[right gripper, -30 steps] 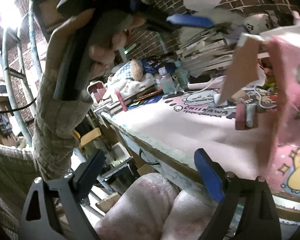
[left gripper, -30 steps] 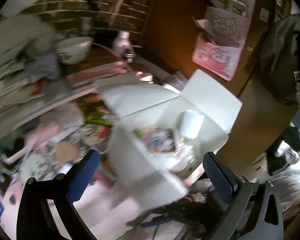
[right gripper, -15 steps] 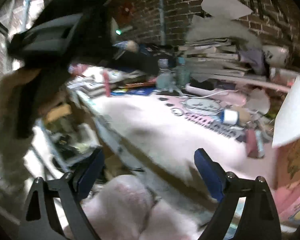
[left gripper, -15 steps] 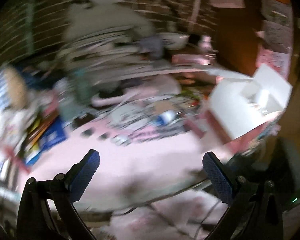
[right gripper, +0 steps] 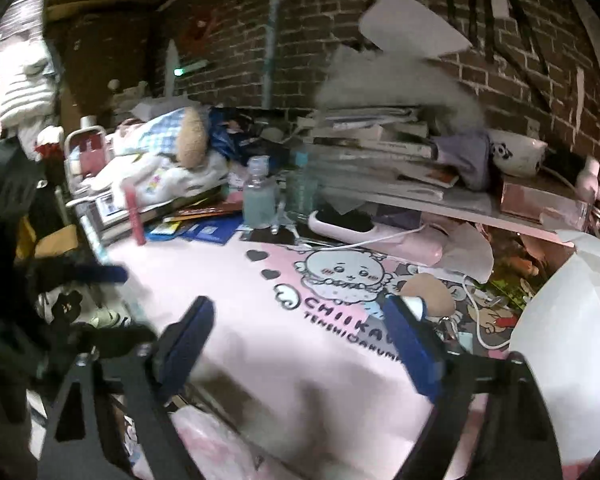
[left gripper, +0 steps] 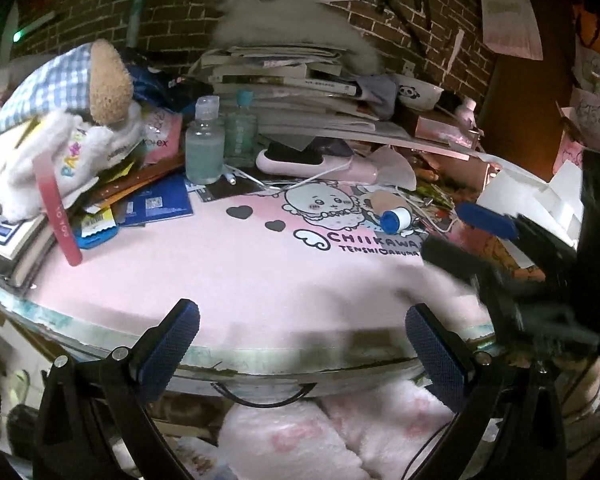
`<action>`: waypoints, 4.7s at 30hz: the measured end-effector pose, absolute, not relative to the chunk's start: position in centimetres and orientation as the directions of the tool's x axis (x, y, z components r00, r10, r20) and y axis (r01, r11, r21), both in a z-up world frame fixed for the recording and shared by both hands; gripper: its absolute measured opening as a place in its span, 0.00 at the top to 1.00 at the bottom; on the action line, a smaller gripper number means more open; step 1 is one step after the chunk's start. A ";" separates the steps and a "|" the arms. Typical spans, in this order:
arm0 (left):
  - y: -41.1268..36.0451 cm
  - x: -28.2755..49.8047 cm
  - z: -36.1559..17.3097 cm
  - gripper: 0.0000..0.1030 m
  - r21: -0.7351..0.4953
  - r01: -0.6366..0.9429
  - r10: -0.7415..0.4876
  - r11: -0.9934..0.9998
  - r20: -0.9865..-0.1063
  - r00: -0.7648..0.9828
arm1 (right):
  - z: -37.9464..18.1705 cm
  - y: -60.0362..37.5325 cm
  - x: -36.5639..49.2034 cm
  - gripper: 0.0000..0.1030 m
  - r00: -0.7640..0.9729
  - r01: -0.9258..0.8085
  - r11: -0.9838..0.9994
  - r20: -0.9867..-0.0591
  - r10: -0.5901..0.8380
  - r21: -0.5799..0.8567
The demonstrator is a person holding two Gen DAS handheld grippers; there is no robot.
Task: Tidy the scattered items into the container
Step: 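Move the right tool over the desk toward the blue-and-white spool, then grasp the blue-and-white spool with the right tool, then carry the spool into the white box and open the right tool, then withdraw the right tool from the box back over the desk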
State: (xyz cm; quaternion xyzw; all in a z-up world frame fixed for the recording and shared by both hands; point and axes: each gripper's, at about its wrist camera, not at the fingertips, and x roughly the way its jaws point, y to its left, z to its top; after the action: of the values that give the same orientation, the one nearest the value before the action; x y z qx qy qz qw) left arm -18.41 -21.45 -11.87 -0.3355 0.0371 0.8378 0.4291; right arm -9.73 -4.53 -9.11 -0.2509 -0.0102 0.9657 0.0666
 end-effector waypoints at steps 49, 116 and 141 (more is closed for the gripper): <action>-20.9 -21.2 -15.3 0.00 -0.326 -0.767 0.755 -0.552 -0.586 -0.294 | -14.8 3.3 -19.0 0.63 -0.672 -0.352 -0.932 -0.716 0.189 0.084; -13.7 -16.1 -13.4 0.00 -0.232 -0.835 0.714 -0.500 -0.656 -0.246 | -1.2 15.9 -1.6 0.63 -0.472 -0.313 -0.948 -0.858 0.202 -0.051; -12.2 -16.7 -13.1 0.00 -0.250 -0.846 0.731 -0.471 -0.647 -0.217 | 0.7 12.1 -0.8 0.33 -0.658 -0.227 -0.974 -0.738 0.149 0.005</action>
State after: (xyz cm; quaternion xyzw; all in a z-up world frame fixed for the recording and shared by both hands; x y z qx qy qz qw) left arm -16.70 -12.16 -13.12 -0.3654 0.0784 0.7760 0.5081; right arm -0.76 12.06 0.72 -0.4003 0.0482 0.9093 0.1034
